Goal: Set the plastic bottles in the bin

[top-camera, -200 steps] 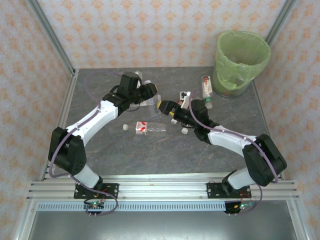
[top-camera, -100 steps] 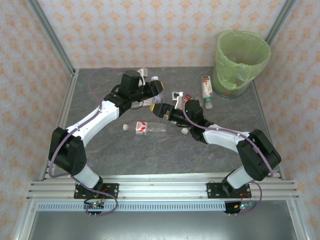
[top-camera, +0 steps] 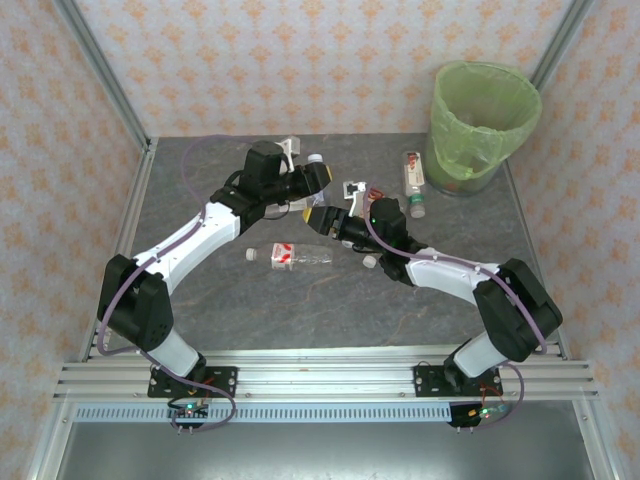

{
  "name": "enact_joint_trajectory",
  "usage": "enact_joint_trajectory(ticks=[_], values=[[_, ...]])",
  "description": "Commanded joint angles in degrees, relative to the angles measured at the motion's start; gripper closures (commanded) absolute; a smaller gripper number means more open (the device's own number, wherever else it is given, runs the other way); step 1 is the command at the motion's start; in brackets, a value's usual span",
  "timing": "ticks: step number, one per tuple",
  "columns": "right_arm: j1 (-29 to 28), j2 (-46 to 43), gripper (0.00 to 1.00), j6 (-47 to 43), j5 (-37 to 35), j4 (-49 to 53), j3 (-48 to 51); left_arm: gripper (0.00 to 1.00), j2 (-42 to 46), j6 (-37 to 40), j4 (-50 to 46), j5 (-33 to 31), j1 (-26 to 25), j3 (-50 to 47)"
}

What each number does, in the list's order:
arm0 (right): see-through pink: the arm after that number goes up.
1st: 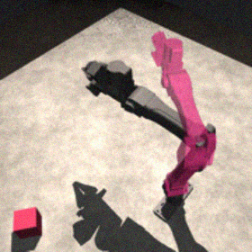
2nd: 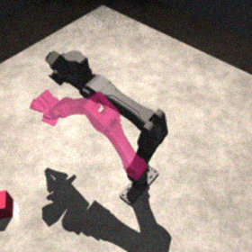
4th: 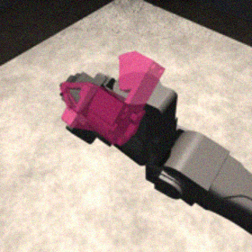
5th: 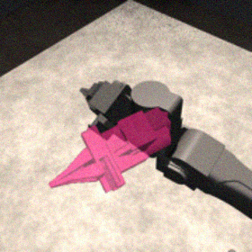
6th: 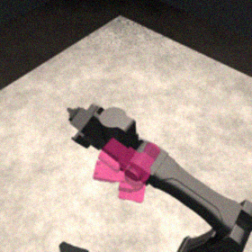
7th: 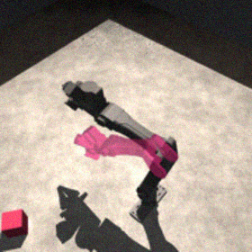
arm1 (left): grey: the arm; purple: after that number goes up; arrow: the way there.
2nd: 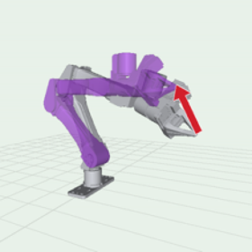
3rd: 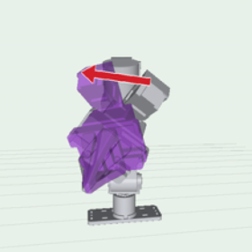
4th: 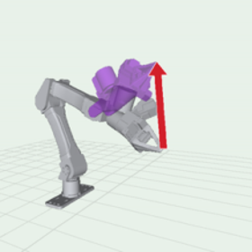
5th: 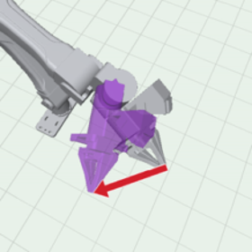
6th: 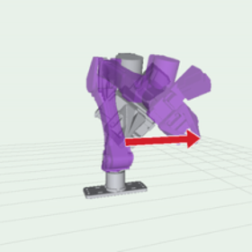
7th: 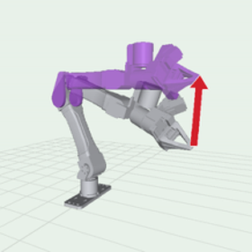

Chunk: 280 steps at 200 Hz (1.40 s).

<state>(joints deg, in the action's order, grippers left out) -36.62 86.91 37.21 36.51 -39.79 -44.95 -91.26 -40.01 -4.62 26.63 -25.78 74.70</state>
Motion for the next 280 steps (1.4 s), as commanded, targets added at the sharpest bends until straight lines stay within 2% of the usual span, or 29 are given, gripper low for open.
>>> enact_joint_trajectory(ticks=[1,24,61,83,110,124,169,213,244,280], values=[[-0.43,-0.51,0.37,-0.94,0.81,-1.93,-1.4,0.5,1.93,1.67,1.55,0.72,-0.32,-0.85],[-0.43,-0.89,0.46,-1.89,0.07,-1.27,-1.05,0.47,2.23,1.95,1.2,0.7,-0.32,-0.96],[-0.39,-1.18,0.52,-2.94,-1.89,0.54,-0.72,0.37,2.49,1.89,0.61,0.71,-0.32,-0.89],[-0.38,-1.36,0.54,-4.2,-6.88,2.78,0.26,0.25,3.3,1.6,1.23,1.47,-0.32,-1.21],[-0.43,-1.69,0.55,-5.01,-9.71,3.32,1.52,0.07,5.2,1.78,1.67,1.23,-0.32,-1.82],[-0.4,-1.9,0.55,-5.63,-10.89,4.14,1.87,0.0,6.37,1.78,2.12,0.99,-0.3,-2.5],[-0.38,-3.14,0.56,-7.81,-13.87,6.88,2.65,0.0,10.48,1.97,3.6,-1.79,-0.25,-5.53],[-0.39,-3.95,0.55,-9.99,-15.13,9.41,2.66,0.0,14.89,0.96,5.3,-11.13,-0.19,-10.55],[-0.38,-4.48,0.56,-11.97,-17.02,11.94,2.15,0.0,17.68,3.62,5.94,-16.67,-0.18,-14.27],[-0.41,-6.41,0.56,-18.62,-20.74,18.96,0.16,0.0,20.71,6.48,7.19,-23.53,-0.2,-18.88]])
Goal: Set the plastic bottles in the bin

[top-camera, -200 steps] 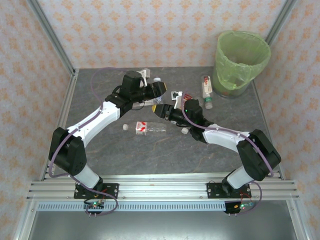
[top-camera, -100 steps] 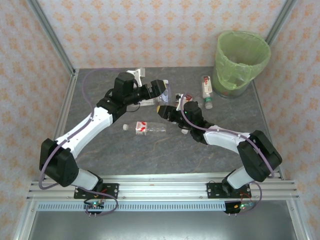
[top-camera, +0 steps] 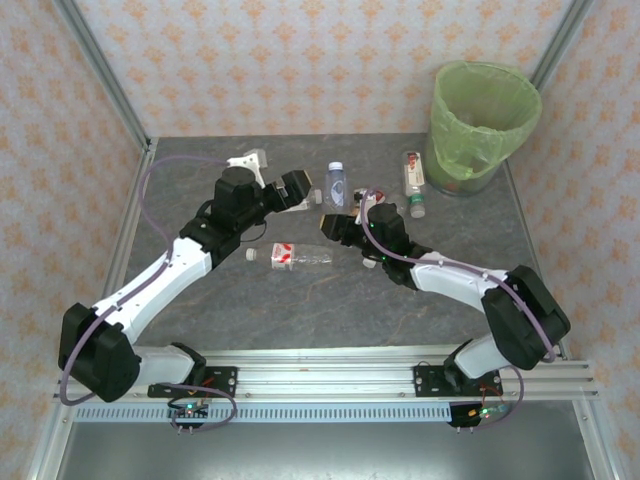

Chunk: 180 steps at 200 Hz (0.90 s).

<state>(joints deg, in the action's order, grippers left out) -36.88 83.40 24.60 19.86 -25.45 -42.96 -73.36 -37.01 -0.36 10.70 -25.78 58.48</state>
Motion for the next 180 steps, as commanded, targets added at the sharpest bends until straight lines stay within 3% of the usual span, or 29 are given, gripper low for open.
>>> enact_joint_trajectory(ticks=[1,32,74,180], values=[[-0.13,-2.98,0.56,-6.21,-4.24,4.8,-1.89,0.0,2.84,3.59,2.92,-7.74,-0.26,-2.75],[1.19,-3.86,0.56,-8.13,-6.8,10.41,-4.68,0.0,4.6,6.08,0.85,-11.5,-0.21,-4.45],[4.33,-5.04,0.55,-11.0,-7.11,13.58,-7.4,0.0,5.95,5.37,-6.51,-22.89,-0.19,-4.77],[9.31,-6.59,0.55,-23.69,-11.22,27.12,-19.48,0.0,7.12,2.89,-9.9,-26.42,-0.16,-6.28]])
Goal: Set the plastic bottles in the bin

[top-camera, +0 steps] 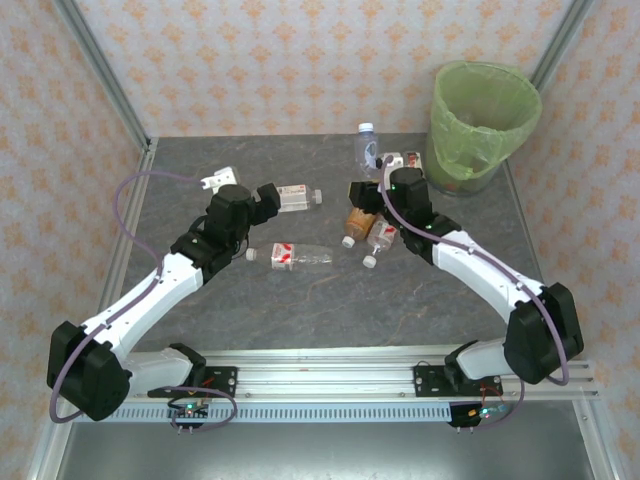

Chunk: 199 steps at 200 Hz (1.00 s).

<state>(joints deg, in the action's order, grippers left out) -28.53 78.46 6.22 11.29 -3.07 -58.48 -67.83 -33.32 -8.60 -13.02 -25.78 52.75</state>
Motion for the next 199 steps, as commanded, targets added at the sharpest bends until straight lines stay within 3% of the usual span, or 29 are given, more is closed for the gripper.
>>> enact_joint_trajectory(ticks=[1,91,199], values=[[1.04,-1.64,0.55,-5.46,-2.66,4.87,-4.08,0.0,1.57,-0.75,-1.71,-2.66,-0.15,-0.59],[8.57,-1.66,0.55,-9.56,-1.91,8.31,-12.62,0.0,4.49,-1.01,-3.39,-4.39,-0.09,-1.57],[22.68,3.97,0.55,-10.77,3.5,14.58,-27.74,0.0,4.66,-1.33,-4.09,-5.16,-0.12,-2.39]])
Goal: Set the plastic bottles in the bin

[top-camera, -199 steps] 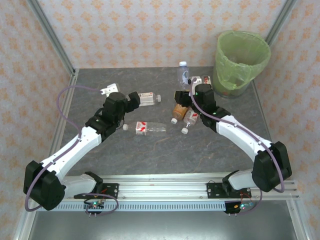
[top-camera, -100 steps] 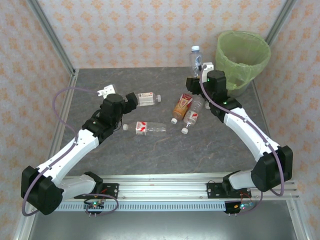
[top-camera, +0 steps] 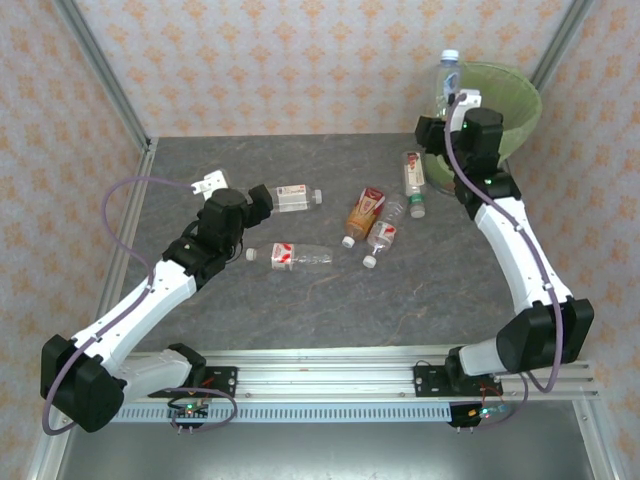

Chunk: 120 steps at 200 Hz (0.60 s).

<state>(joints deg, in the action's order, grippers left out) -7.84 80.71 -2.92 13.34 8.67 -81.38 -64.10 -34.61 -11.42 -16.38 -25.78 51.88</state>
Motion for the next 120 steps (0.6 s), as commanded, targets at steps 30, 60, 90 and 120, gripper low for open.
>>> enact_joint_trajectory(ticks=[30,60,90,120], values=[[5.28,5.61,0.55,-2.76,0.34,8.07,-12.66,0.0,0.75,0.68,-0.45,-0.21,-0.11,-1.87],[7.95,10.81,0.55,-6.23,-3.5,15.51,-21.74,0.0,0.46,0.68,0.01,0.86,-0.06,-1.89],[11.18,15.4,0.55,-5.75,-4.32,20.39,-28.53,0.0,1.03,0.68,0.52,0.79,-0.14,-2.78],[11.79,18.02,0.54,-6.59,-5.08,19.92,-29.44,0.0,1.61,0.6,0.35,0.34,-0.01,-3.25]])
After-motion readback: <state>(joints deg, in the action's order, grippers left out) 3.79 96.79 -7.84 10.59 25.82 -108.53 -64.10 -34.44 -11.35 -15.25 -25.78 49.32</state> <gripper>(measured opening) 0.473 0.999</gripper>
